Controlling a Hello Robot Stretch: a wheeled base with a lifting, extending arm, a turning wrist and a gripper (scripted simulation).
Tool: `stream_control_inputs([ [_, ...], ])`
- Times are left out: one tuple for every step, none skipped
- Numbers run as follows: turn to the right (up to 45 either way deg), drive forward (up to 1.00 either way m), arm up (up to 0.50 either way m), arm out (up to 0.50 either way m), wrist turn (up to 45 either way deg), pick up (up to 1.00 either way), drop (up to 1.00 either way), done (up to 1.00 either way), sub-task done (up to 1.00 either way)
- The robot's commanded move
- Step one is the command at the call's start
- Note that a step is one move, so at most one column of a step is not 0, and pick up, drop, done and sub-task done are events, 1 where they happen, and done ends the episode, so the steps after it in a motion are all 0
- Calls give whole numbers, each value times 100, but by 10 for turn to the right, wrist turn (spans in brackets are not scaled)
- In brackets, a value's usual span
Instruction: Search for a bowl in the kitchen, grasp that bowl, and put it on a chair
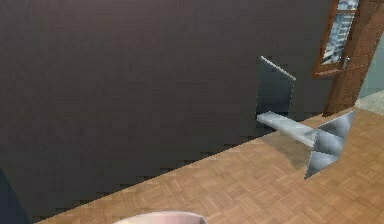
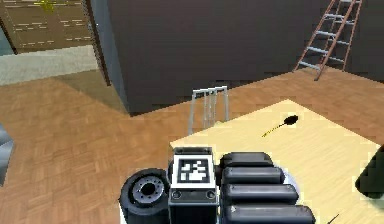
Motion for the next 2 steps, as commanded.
stream_control_inputs([
  [-30,0,0,0,0,0,0,0,0],
  [0,0,0,10,0,0,0,0,0],
])
